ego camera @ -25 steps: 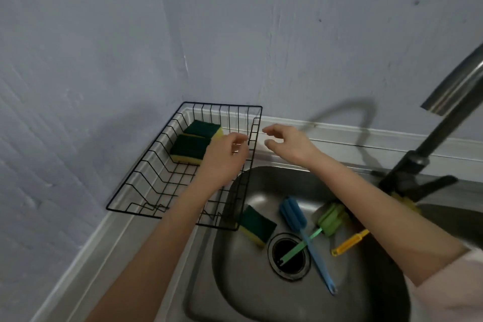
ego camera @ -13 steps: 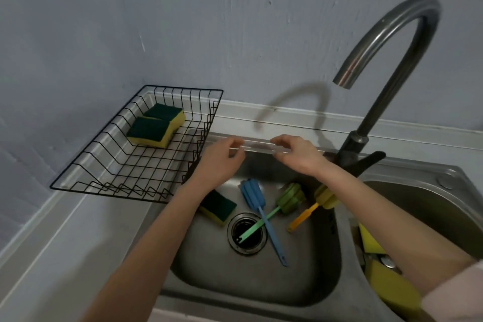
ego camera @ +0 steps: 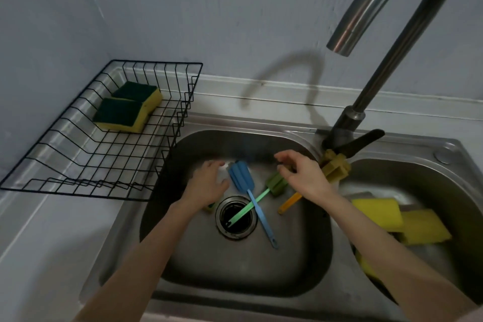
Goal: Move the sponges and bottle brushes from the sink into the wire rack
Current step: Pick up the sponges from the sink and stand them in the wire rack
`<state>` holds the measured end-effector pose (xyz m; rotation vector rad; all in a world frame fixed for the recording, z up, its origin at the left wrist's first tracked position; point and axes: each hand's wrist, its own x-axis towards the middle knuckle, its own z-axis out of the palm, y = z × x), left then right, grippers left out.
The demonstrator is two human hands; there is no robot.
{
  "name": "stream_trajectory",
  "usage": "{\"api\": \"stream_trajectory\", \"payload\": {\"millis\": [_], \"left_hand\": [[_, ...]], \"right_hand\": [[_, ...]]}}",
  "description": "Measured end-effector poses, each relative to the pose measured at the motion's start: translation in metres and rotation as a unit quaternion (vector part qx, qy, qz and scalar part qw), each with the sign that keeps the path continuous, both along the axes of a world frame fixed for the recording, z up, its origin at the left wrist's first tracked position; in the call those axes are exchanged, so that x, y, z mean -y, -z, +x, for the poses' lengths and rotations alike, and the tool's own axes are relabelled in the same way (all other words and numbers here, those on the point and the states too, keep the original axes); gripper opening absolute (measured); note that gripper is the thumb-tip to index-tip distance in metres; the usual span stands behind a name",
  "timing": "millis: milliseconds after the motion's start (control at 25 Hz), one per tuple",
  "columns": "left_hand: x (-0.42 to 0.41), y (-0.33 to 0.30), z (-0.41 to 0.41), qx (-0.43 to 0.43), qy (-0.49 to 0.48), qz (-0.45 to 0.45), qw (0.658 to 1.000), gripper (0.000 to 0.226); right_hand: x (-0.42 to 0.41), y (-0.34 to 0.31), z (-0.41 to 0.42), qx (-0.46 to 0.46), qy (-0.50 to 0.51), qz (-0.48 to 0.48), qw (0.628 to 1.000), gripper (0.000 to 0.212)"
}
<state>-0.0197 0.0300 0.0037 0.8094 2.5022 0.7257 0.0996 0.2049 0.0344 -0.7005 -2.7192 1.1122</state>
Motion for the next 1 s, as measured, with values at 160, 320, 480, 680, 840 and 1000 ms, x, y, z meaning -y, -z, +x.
{"api": "stream_trajectory", "payload": {"millis": [160,320,480,680,840,1000], "left_hand": [[0.002,0.044,0.000,-0.013,0.036,-0.159,0.987,0.072],[0.001,0.073,0.000,-0.007,0.070,-0.238,0.969,0.079],[0.002,0.088,0.004,0.005,0.083,-0.278,0.957,0.069],[0.007,0.091,0.000,-0.107,0.117,-0.310,0.937,0.075],[0.005,0.091,-0.004,-0.114,0.128,-0.309,0.935,0.078],[0.007,0.090,-0.006,-0.127,0.122,-0.296,0.939,0.059]], "right_hand": [[-0.003,0.009,0.033,-0.041,0.036,-0.040,0.998,0.027],[-0.007,0.012,0.065,-0.069,0.075,-0.051,0.993,0.023],[-0.013,0.014,0.087,-0.051,0.089,-0.040,0.994,0.021],[-0.011,0.019,0.095,-0.045,0.103,-0.042,0.993,0.021],[-0.016,0.021,0.094,-0.039,0.113,-0.037,0.992,0.022],[-0.021,0.025,0.091,-0.032,0.129,-0.039,0.990,0.023]]}}
